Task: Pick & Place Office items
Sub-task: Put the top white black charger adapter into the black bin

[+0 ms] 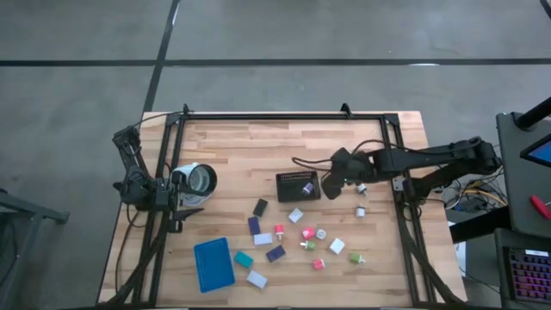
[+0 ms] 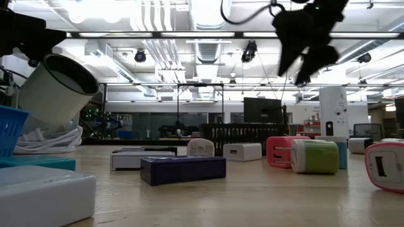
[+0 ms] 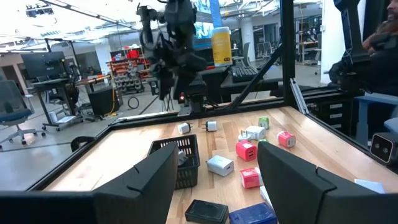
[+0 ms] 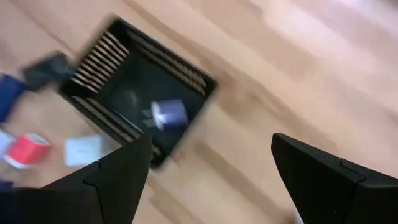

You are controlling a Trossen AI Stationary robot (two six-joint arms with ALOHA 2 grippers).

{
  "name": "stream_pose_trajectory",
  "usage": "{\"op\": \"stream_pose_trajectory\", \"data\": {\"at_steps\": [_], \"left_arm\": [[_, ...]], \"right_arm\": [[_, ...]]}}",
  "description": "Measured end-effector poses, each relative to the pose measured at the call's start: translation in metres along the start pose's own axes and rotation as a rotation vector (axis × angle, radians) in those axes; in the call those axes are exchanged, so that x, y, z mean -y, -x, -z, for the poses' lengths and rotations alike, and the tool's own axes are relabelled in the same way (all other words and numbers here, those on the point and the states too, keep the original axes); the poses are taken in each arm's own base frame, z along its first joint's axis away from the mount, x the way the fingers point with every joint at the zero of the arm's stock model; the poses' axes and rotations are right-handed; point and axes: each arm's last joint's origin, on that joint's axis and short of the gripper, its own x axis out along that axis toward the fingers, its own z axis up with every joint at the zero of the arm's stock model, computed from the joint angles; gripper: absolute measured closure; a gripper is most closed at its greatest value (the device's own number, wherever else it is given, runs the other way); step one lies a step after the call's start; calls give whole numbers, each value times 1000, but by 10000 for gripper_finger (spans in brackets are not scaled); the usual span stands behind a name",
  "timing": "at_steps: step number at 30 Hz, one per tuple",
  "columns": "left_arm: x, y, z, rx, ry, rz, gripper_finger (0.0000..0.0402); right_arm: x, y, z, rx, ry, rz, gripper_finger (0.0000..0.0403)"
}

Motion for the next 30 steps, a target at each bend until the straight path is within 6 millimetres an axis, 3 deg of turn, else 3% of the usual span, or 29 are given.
{"op": "stream_pose_trajectory", "data": {"at_steps": [9, 14, 30], "left_arm": [[0, 0, 0, 0, 0, 0, 177], [0, 0, 0, 0, 0, 0, 177], [0, 0, 0, 0, 0, 0, 176]], "right_arm": [[18, 4, 19, -132, -183, 222, 74], [25, 0, 28, -175, -150, 284, 74], [50, -44, 72, -331, -192, 337, 74]]}}
